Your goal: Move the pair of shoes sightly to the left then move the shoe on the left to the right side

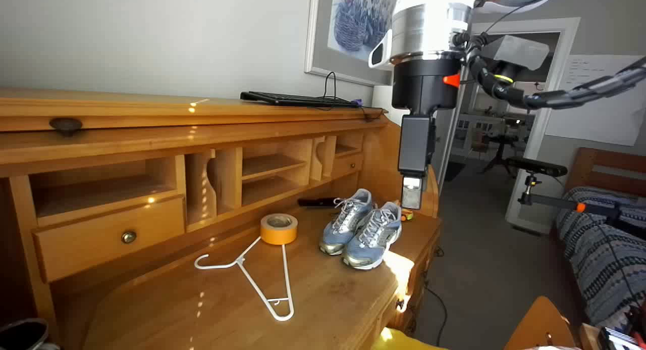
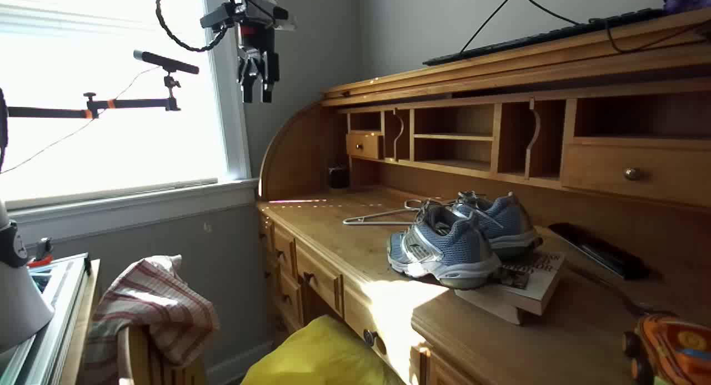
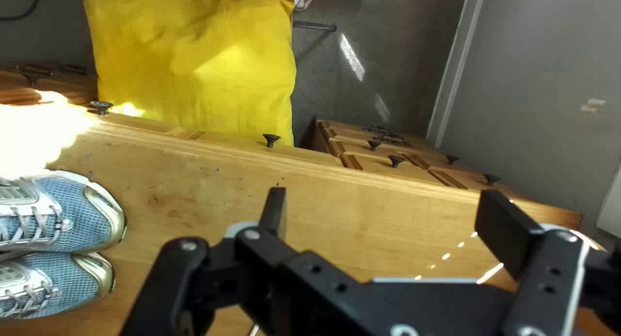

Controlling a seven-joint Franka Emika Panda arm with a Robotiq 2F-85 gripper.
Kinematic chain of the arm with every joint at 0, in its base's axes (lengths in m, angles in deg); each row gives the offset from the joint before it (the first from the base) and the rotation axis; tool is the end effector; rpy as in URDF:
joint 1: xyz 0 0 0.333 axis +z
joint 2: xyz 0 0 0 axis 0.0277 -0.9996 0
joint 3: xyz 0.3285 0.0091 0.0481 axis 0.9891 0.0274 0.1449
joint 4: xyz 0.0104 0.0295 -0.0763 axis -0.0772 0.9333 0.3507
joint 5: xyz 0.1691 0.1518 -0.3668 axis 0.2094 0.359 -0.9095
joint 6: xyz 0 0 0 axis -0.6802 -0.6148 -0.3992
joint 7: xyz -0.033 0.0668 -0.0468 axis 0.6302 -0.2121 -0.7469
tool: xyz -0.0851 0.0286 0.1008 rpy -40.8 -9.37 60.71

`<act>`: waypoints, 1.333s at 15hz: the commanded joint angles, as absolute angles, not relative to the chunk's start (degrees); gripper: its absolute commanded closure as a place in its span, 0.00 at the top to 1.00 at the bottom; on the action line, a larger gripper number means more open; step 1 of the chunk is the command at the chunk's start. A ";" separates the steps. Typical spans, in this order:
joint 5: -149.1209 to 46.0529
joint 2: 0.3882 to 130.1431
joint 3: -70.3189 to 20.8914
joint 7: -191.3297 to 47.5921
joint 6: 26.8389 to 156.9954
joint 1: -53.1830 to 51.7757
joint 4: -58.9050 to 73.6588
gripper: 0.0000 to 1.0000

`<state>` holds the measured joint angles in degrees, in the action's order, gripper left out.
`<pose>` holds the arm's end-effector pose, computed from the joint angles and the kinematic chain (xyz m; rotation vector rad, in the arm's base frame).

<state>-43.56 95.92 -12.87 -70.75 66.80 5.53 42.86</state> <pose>0.4777 0.1383 0.4381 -3.0934 -0.2529 0.1277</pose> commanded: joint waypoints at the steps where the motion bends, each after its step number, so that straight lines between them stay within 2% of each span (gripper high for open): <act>1: -43.59 95.89 -12.93 -70.79 66.68 5.61 42.76 1.00; 8: -43.77 96.32 -13.55 -72.75 67.33 4.60 43.26 1.00; 20: -47.33 99.05 -20.72 -76.11 70.74 -3.75 46.61 1.00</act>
<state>-46.53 97.43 -19.49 -75.09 68.62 -2.39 43.91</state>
